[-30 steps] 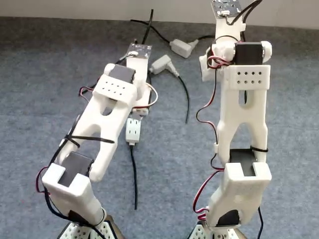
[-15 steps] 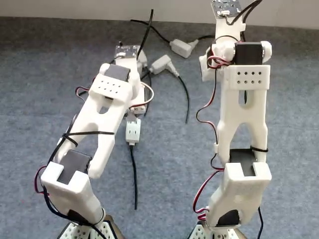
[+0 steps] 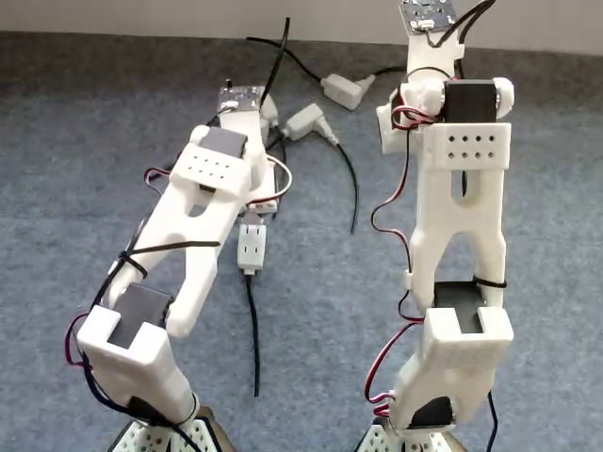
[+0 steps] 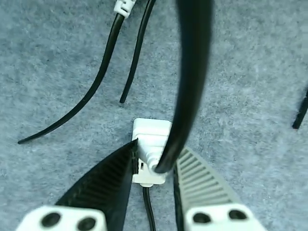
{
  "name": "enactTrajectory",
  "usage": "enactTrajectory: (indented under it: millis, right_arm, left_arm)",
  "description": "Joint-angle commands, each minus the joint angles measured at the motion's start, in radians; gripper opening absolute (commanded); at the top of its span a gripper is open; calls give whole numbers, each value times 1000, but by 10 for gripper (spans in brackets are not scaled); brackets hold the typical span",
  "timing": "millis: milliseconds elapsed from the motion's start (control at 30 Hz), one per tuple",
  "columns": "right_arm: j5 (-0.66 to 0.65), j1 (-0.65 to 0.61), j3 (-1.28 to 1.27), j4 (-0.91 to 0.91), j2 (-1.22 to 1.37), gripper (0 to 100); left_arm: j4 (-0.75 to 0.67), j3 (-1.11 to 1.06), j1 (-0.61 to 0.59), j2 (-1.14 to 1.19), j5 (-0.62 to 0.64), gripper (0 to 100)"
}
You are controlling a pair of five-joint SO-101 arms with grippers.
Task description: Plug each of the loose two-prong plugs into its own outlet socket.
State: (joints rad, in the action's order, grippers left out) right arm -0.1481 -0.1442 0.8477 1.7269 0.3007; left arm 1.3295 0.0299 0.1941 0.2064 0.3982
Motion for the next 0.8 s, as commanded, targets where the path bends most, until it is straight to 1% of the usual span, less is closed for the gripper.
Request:
enactTrajectory:
  millis: [0,400,767]
  right_arm:
    - [12,10,12,31,-48,7]
    - [11,12,12,31,-48,7]
    - [11,12,12,31,-48,7]
  left_arm:
    - [-37,-25,-13,-5,0,6]
    - [-55,-61,-13,-4,0,6]
    - [-229,-255,-15,-4,-2,6]
